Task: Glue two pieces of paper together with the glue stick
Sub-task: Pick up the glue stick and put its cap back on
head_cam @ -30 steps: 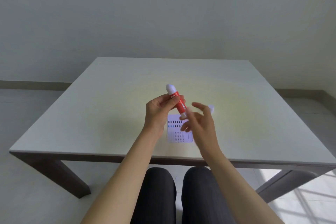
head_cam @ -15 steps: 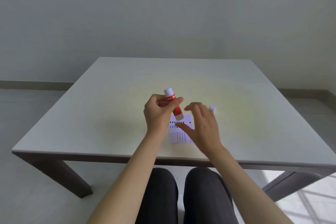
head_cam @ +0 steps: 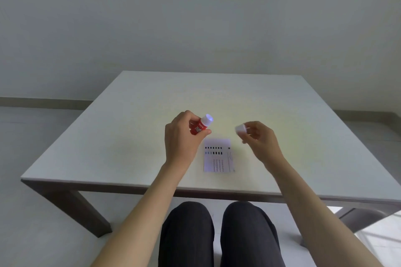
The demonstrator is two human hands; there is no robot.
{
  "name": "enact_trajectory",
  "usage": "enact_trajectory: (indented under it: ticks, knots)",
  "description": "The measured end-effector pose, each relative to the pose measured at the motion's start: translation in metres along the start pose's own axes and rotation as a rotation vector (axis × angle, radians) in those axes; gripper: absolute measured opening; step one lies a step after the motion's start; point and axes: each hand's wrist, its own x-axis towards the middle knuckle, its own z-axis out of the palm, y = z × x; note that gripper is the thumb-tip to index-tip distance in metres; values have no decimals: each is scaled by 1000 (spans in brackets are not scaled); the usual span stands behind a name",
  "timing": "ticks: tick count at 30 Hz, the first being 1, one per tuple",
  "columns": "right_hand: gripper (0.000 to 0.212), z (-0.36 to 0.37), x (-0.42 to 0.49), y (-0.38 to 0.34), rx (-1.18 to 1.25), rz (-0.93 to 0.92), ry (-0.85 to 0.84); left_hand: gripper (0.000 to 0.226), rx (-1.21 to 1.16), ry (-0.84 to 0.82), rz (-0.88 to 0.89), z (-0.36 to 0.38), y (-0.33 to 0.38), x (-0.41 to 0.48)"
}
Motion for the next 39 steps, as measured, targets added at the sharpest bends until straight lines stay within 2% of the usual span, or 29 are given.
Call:
enact_trajectory:
  ticks: [2,6,9,12,14,17,21,23,25,27,28,30,31,32,34,36,37,39]
  knots:
    - [16,10,-9,-22,250,-7,-84,32,10,-12,16,2,5,-3]
    - [18,23,-17,-48,304,-78,-122,33,32,-25,69,2,11,-5]
    - [16,22,-18,-54,187,-158,-125,32,67,-41,99,0,11,-6]
    - [15,20,-17,-54,-109,-356,-101,31,169,-62,161,-1,8,-7]
    - [16,20,-17,-54,-279,-441,-155,31,225,-51,177,-1,7,-8]
    - [17,24,-15,-52,-375,-393,-223,29,272,-47,175,0,6,-10]
    - [57,31,-12,-45,-590,-236,-140,27,315,-103,200,3,6,-16]
    - [52,27,-12,-44,-559,-242,-114,27,318,-108,204,4,8,-15]
    - [28,21,-13,-44,-384,-309,-191,28,300,-79,199,3,10,-11]
    - [20,22,-16,-44,-260,-344,-242,27,294,-69,205,4,11,-8]
    - [22,24,-17,-43,-294,-317,-214,27,304,-79,214,4,11,-8]
    - [49,27,-15,-43,-494,-253,-121,29,326,-103,229,6,12,-12]
    - [55,26,-15,-43,-572,-256,-90,30,327,-107,231,7,12,-15]
    - [51,23,-16,-43,-550,-280,-91,31,322,-106,228,8,11,-17]
    - [24,18,-18,-43,-344,-345,-172,31,303,-87,207,9,10,-18]
    - [22,19,-23,-44,-232,-369,-226,31,271,-74,188,10,9,-16]
    - [19,22,-24,-43,-269,-352,-181,32,260,-79,184,11,10,-16]
    - [43,28,-22,-44,-472,-257,-26,35,235,-107,174,14,12,-19]
